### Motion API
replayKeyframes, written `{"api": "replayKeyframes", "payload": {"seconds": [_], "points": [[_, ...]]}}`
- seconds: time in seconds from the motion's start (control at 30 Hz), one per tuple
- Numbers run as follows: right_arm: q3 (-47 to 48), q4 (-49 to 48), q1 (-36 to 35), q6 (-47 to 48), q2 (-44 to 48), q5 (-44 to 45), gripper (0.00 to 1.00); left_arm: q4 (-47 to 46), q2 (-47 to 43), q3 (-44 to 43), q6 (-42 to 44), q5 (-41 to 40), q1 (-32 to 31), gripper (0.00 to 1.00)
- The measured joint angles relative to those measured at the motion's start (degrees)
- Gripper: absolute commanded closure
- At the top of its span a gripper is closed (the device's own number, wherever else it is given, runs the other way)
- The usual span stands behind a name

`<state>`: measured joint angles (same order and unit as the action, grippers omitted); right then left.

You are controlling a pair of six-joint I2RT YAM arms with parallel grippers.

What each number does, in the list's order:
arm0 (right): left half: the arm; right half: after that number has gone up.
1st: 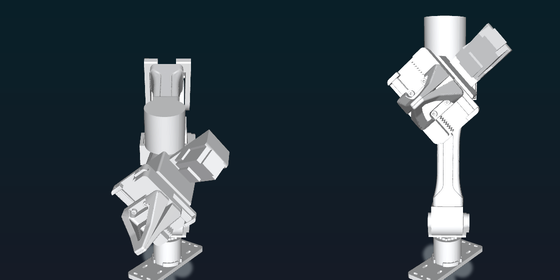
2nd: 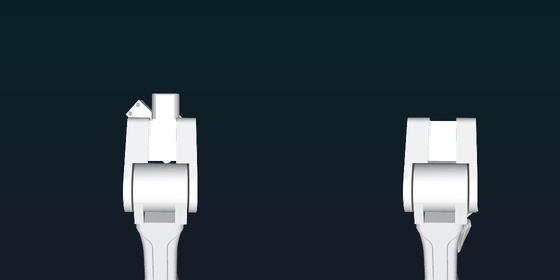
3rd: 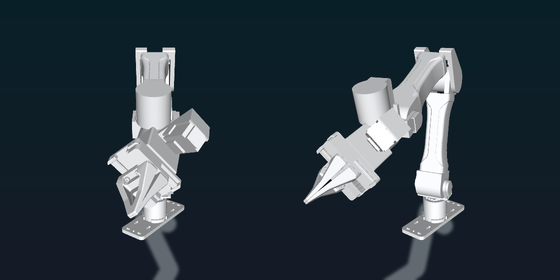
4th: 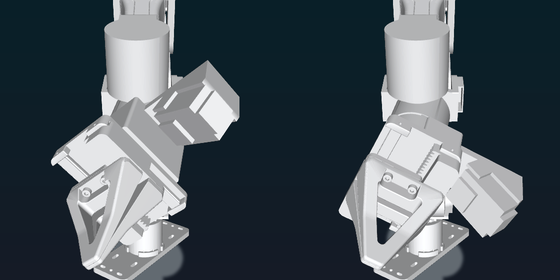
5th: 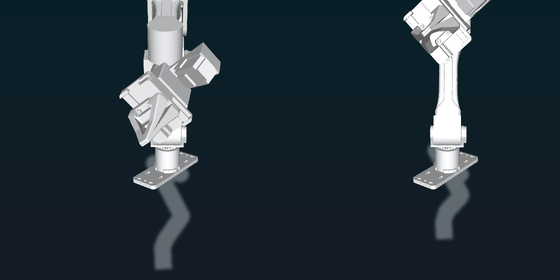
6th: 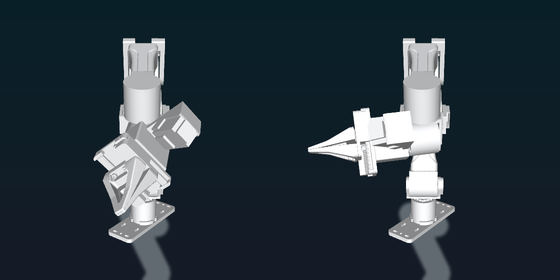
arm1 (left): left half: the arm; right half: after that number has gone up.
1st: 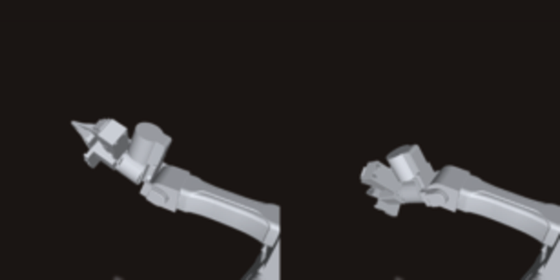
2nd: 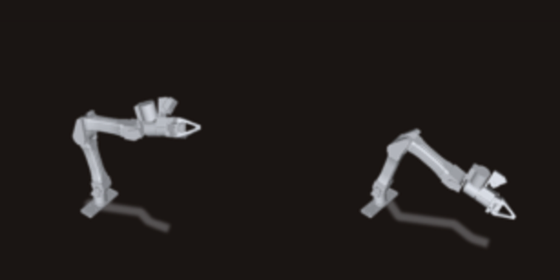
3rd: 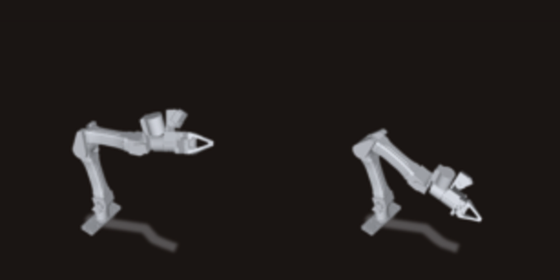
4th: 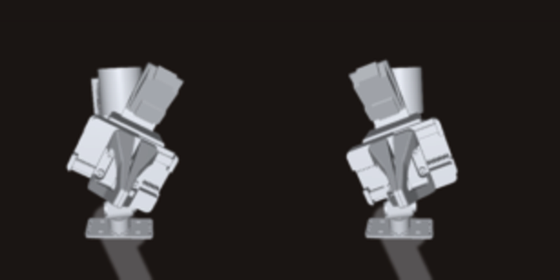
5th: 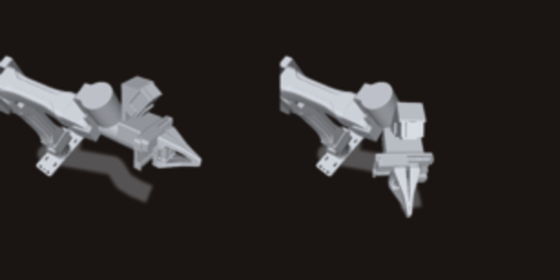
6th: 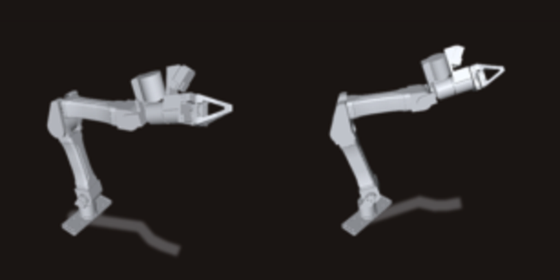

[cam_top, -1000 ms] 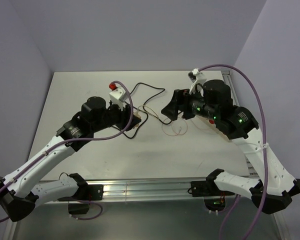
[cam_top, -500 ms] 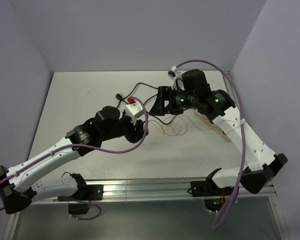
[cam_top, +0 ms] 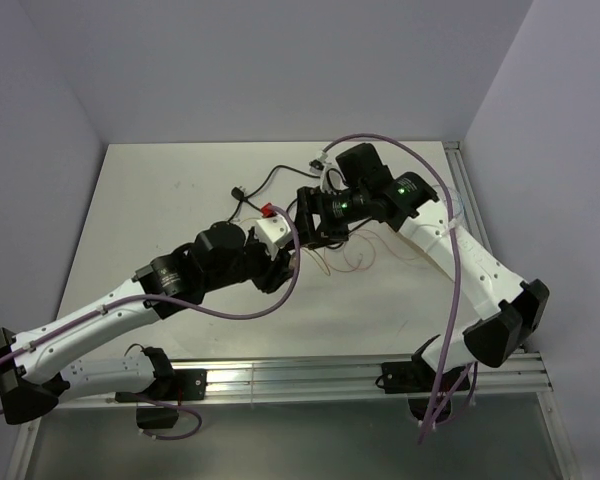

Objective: Insert the plug

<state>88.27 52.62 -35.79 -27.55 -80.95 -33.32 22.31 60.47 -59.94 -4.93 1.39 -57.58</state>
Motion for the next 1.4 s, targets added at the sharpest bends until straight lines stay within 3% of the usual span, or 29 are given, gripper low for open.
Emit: {"api": "replayKeyframes", "payload": {"seconds": [0.4,0.53,1.0,1.07,1.2,1.37,1.4], "points": [[0.33,5.33,-3.50,1.64,-4.70,-7.87,0.27,3.34,0.04,-0.02,1.33,-7.43,-4.22,1.00],[0.13,5.44,-5.27,1.92,-4.76,-7.80,0.33,4.63,0.15,-0.02,1.33,-7.91,-5.29,1.00],[-2.86,3.74,-7.08,2.19,-6.67,-5.60,0.34,6.25,0.28,-0.02,1.33,-9.14,-6.49,1.00],[-4.09,2.51,-7.23,2.08,-6.62,-5.35,0.37,6.23,0.26,-0.02,1.33,-9.03,-6.54,1.00],[-5.27,0.24,-8.17,1.42,-6.62,-5.62,0.52,6.36,0.31,-0.02,1.31,-8.79,-6.58,1.00],[-5.35,-1.29,-9.22,1.42,-6.60,-4.94,0.52,6.67,0.24,-0.02,1.29,-8.72,-6.64,1.00],[-5.35,-1.36,-9.25,1.42,-6.60,-4.72,0.56,6.67,0.24,-0.02,1.29,-8.72,-6.64,1.00]]}}
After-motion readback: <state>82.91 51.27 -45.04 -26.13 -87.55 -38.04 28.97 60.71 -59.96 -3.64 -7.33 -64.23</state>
